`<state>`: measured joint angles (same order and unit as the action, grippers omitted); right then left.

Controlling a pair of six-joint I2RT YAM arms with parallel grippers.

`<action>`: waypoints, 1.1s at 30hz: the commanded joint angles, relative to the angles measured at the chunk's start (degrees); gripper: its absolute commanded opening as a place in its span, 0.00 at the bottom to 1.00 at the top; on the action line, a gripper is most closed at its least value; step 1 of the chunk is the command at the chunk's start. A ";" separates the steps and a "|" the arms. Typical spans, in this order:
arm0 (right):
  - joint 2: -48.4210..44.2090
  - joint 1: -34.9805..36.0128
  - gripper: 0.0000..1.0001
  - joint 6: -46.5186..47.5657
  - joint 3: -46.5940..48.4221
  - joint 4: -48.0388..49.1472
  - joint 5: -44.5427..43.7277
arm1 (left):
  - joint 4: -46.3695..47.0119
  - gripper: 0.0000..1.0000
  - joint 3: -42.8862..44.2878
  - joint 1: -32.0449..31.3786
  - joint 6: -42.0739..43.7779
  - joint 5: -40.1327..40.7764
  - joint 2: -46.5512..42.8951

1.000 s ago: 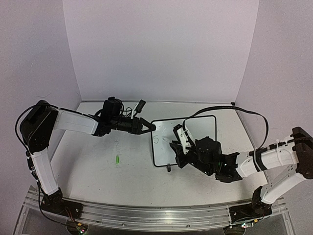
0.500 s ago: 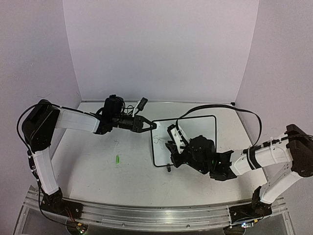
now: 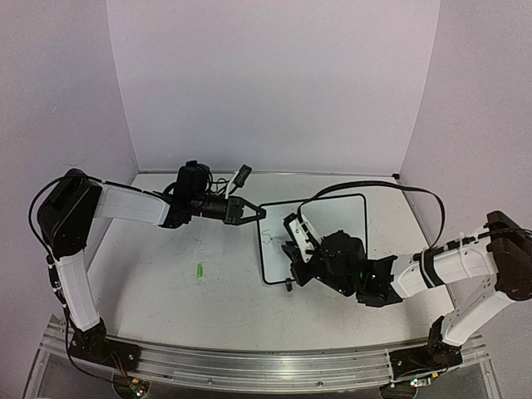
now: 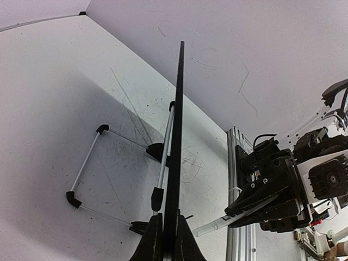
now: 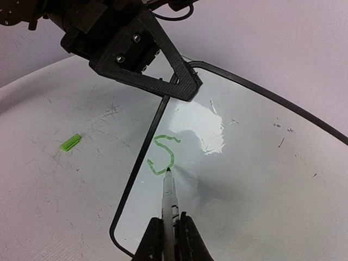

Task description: Write a sentence on the whiteboard

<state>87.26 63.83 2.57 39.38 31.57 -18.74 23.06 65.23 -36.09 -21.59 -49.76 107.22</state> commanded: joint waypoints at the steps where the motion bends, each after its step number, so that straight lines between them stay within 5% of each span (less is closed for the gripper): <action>1: -0.52 0.51 0.00 0.12 1.91 0.27 -0.27 | 0.14 0.05 -0.54 0.15 0.04 -0.82 0.50; 33: 0.89 0.66 0.00 0.00 3.53 1.30 -3.96 | -0.07 0.00 -1.07 -0.81 1.37 0.29 -0.43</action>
<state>87.30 64.06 2.55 40.48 31.44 -21.57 23.09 64.79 -36.49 -19.68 -49.36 107.24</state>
